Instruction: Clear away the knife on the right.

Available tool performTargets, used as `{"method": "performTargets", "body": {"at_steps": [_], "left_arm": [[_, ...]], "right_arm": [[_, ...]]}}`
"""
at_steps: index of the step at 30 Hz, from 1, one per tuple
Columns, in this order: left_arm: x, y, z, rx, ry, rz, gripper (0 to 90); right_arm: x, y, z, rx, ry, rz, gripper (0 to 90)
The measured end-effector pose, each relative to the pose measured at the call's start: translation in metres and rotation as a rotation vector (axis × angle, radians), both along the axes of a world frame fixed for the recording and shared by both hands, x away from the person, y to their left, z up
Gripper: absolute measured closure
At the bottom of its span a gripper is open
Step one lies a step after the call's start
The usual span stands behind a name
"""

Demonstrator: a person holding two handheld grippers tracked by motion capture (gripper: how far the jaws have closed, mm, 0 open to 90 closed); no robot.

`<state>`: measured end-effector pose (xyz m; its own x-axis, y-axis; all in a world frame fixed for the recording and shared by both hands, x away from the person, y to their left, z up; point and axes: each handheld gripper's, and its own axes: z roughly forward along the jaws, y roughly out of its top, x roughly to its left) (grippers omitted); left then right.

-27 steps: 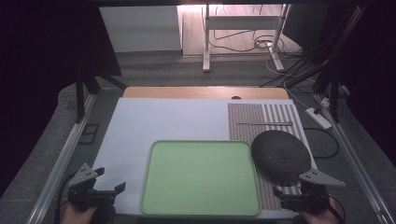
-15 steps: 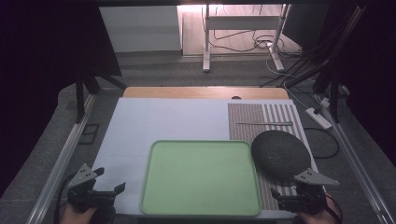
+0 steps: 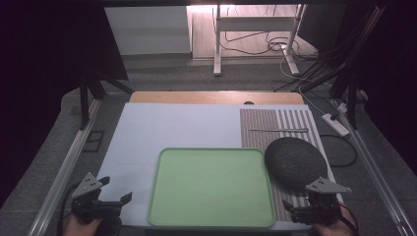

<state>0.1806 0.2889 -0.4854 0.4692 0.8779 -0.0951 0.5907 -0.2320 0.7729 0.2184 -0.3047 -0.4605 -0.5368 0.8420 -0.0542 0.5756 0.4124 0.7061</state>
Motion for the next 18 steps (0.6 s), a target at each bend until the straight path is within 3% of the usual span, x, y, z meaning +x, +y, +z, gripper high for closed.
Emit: {"method": "performTargets", "body": {"at_steps": [5, 9, 11, 12, 18], "left_arm": [[0.000, 0.000, 0.000, 0.001, 0.001, 0.001, 2.4], [0.000, 0.000, 0.000, -0.003, 0.004, 0.004, 2.4], [0.000, 0.000, 0.000, -0.002, 0.003, 0.004, 2.4], [0.000, 0.000, 0.000, -0.002, 0.001, 0.003, 2.4], [0.000, 0.000, 0.000, -0.002, 0.003, 0.003, 2.4]], "right_arm": [[0.000, 0.001, 0.000, -0.003, 0.003, 0.020, 0.3], [0.004, 0.006, 0.002, 0.039, -0.002, 0.040, 0.3], [0.005, 0.009, 0.003, 0.030, -0.005, 0.049, 0.3], [0.007, 0.014, 0.003, 0.001, -0.022, 0.062, 0.3], [0.011, 0.019, 0.002, -0.011, -0.026, 0.073, 0.3]]}}
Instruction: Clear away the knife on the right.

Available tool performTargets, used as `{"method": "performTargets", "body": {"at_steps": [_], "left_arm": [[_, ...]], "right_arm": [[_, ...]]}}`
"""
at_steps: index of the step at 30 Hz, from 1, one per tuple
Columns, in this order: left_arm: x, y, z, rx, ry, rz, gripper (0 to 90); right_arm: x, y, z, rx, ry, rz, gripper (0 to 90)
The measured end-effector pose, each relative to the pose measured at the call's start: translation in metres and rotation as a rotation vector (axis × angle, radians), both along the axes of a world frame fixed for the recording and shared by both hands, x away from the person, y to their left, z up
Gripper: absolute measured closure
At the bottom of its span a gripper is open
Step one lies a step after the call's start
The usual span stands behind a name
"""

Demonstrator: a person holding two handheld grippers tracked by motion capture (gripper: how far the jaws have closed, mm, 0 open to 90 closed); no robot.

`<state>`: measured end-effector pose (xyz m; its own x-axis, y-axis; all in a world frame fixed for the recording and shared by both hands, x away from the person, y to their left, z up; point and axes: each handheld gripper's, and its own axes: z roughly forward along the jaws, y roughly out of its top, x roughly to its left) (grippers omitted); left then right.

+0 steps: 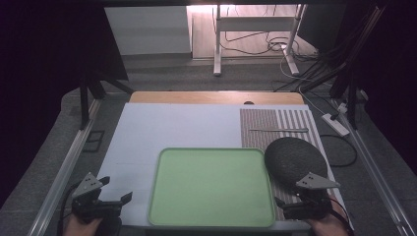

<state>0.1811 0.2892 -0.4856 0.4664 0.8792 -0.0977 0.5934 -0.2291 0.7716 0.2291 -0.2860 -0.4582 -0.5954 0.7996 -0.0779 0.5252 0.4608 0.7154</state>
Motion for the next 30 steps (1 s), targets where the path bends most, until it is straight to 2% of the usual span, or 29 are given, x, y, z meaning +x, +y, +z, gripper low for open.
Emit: {"method": "performTargets", "body": {"at_steps": [6, 12, 20, 25, 26, 27, 30], "left_arm": [[0.000, 0.000, 0.000, 0.000, 0.001, 0.001, 2.4], [0.000, 0.000, 0.000, -0.002, 0.003, 0.004, 2.4], [0.001, 0.000, 0.000, -0.002, 0.003, 0.005, 2.4], [0.001, 0.000, 0.000, -0.004, 0.004, 0.003, 2.4], [0.001, 0.000, 0.000, -0.006, 0.005, 0.003, 2.4], [0.001, 0.000, 0.000, -0.006, 0.005, 0.003, 2.5], [0.002, 0.000, 0.000, -0.006, 0.006, 0.003, 2.4]], "right_arm": [[0.005, -0.003, 0.001, 0.027, -0.014, -0.007, 0.3], [0.012, -0.003, 0.000, 0.032, -0.009, -0.005, 0.3], [0.033, -0.009, 0.002, 0.063, 0.011, -0.011, 0.3], [0.042, -0.010, 0.002, 0.057, 0.000, -0.003, 0.3], [0.048, -0.010, 0.002, 0.090, 0.004, -0.014, 0.3], [0.051, -0.011, 0.002, 0.095, 0.014, -0.013, 0.4], [0.060, -0.011, 0.000, 0.074, 0.033, -0.005, 0.4]]}}
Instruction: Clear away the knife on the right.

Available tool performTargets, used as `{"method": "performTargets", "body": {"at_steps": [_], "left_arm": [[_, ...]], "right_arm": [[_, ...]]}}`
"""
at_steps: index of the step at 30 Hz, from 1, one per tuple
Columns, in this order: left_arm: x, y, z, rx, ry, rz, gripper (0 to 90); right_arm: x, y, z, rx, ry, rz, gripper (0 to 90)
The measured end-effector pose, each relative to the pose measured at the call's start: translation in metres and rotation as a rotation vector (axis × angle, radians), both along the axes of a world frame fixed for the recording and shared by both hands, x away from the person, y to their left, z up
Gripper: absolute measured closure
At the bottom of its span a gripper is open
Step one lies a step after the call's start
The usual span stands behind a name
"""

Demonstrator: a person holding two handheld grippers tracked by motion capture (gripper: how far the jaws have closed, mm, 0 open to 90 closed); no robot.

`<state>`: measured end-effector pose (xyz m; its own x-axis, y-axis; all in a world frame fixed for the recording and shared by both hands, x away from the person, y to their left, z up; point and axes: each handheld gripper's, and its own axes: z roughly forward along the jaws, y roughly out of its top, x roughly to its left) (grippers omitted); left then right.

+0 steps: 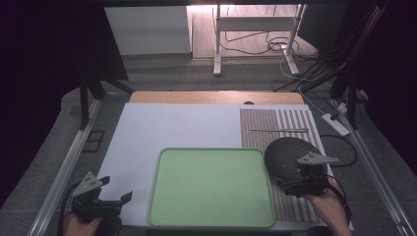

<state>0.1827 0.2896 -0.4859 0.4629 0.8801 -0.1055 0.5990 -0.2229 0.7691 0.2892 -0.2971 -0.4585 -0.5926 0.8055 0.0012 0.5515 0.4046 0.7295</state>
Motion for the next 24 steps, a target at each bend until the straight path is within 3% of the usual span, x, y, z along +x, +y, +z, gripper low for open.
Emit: {"method": "performTargets", "body": {"at_steps": [11, 23, 24], "left_arm": [[0.000, 0.000, 0.000, -0.001, 0.001, 0.002, 2.4], [0.001, 0.000, 0.000, -0.001, 0.002, 0.001, 2.4], [0.001, 0.000, 0.000, -0.001, 0.002, 0.001, 2.4]], "right_arm": [[0.022, 0.005, -0.005, -0.012, 0.025, -0.004, 0.3], [0.051, 0.006, -0.009, -0.016, 0.065, -0.055, 0.3], [0.057, 0.005, -0.011, -0.034, 0.068, -0.064, 0.4]]}}
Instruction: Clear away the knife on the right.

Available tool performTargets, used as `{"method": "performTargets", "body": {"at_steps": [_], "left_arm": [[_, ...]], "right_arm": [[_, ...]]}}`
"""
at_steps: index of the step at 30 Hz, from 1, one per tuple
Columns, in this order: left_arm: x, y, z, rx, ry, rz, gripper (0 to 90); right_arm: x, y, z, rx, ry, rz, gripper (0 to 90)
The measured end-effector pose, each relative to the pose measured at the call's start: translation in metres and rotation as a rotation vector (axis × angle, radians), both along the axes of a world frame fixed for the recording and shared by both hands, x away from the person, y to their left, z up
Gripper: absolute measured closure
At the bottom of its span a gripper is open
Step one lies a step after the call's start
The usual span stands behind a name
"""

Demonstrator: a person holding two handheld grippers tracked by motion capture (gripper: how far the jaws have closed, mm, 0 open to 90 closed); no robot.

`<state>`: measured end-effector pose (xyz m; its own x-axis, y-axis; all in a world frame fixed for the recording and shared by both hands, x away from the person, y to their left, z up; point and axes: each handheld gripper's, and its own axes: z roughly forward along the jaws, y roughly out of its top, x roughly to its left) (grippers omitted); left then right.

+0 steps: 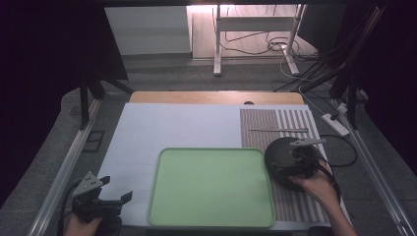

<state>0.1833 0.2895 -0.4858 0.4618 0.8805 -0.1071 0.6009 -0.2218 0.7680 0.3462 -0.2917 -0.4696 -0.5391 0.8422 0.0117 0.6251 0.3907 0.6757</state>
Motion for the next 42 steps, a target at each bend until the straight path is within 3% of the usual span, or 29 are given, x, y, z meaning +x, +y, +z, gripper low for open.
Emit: {"method": "performTargets", "body": {"at_steps": [17, 22, 28, 29, 30, 32, 33, 36, 39, 42], "left_arm": [[0.000, 0.000, 0.000, -0.004, 0.000, -0.002, 2.4], [0.000, 0.001, 0.000, -0.006, -0.001, -0.003, 2.4], [0.000, 0.001, 0.000, -0.007, -0.001, -0.003, 2.4], [0.000, 0.001, 0.000, -0.007, -0.001, -0.003, 2.4], [0.000, 0.001, 0.000, -0.008, -0.001, -0.003, 2.4], [0.000, 0.001, 0.000, -0.008, -0.002, -0.004, 2.4], [0.001, 0.001, 0.000, -0.008, -0.001, -0.004, 2.4], [0.001, 0.001, 0.000, -0.008, -0.001, -0.004, 2.4], [0.001, 0.001, 0.000, -0.009, -0.001, -0.004, 2.4], [0.001, 0.001, 0.000, -0.009, 0.000, -0.004, 2.4]], "right_arm": [[0.044, 0.006, -0.008, -0.102, 0.036, 0.002, 0.6], [0.059, 0.008, -0.008, -0.128, 0.040, 0.016, 8.9], [0.071, 0.008, -0.006, -0.124, 0.056, 0.023, 27.0], [0.074, 0.007, -0.005, -0.122, 0.060, 0.027, 31.8], [0.078, 0.006, -0.004, -0.117, 0.061, 0.031, 42.0], [0.081, 0.006, -0.004, -0.114, 0.066, 0.035, 45.9], [0.086, 0.005, -0.004, -0.122, 0.074, 0.047, 56.5], [0.095, 0.004, -0.003, -0.104, 0.101, 0.077, 73.8], [0.102, 0.004, -0.003, -0.113, 0.089, 0.088, 88.5], [0.111, 0.006, -0.004, -0.117, 0.088, 0.091, 89.9]]}}
